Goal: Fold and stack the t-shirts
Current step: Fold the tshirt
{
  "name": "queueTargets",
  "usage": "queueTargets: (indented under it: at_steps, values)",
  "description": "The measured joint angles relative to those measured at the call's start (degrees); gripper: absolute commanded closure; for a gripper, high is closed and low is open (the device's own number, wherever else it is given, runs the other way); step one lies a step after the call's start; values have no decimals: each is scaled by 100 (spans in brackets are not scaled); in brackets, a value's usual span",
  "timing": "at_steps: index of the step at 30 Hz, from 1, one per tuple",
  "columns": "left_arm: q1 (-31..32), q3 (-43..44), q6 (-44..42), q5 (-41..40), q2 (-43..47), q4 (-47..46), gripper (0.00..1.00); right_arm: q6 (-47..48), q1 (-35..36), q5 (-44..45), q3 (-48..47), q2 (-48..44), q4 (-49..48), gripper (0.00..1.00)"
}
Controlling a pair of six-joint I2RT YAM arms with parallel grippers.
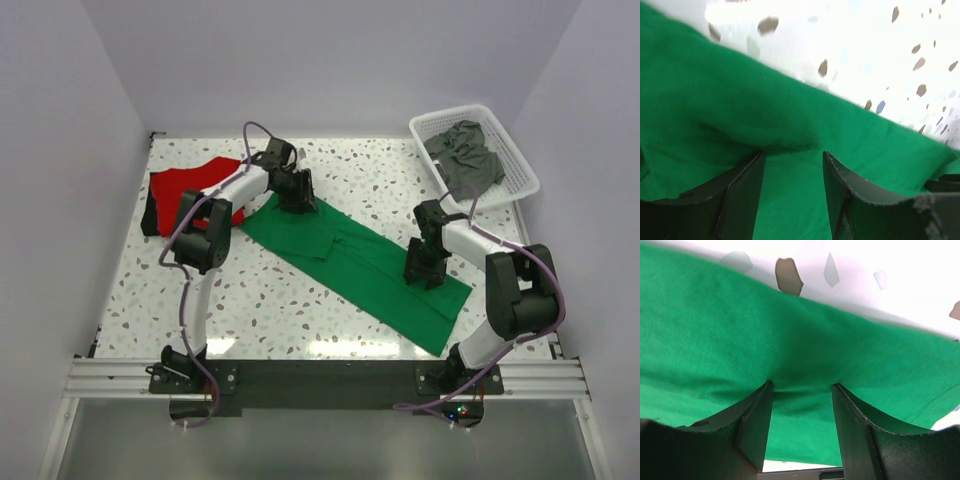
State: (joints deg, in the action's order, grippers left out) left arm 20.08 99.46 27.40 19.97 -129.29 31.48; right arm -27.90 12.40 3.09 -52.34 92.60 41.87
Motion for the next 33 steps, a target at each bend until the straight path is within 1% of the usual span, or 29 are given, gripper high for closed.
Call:
queueTargets:
  at_steps: [6, 9, 12, 16, 17, 19, 21, 23, 25, 28, 32, 33]
  values:
    - [22, 1471, -151, 37, -907, 90, 44, -267, -4, -136, 170, -153, -52, 46]
    - [37, 1967, -175, 105, -1224, 85, 44, -413, 4, -264, 291, -269, -118, 46]
    - [37, 2253, -190, 199, -1419, -2, 44, -573, 57, -376, 404, -389, -181, 46]
    - [28, 2479, -190, 396, -1631, -302, 44, -855, 367, -522, 503, -487, -229, 45]
    - [26, 2533, -190, 455, -1692, -413, 47, -951, 501, -546, 505, -485, -232, 45]
    - [17, 2634, -199, 592, -1812, -654, 48, -1123, 798, -581, 505, -483, -256, 45]
    - [9, 2754, -219, 734, -1934, -822, 46, -1270, 1067, -564, 505, -483, -258, 45]
    - [4, 2865, -256, 883, -2020, -940, 41, -1408, 1274, -557, 498, -490, -256, 45]
    - [9, 2870, -291, 968, -2028, -1008, 37, -1488, 1353, -542, 483, -505, -225, 45]
    - [11, 2863, -299, 1005, -2002, -1073, 36, -1495, 1355, -422, 372, -616, 87, 45]
    - [4, 2610, -282, 901, -1799, -1075, 39, -1403, 1353, -245, 46, -994, 511, 48]
    - [4, 2457, -249, 841, -1696, -1064, 39, -1364, 1353, -216, -17, -1126, 564, 51]
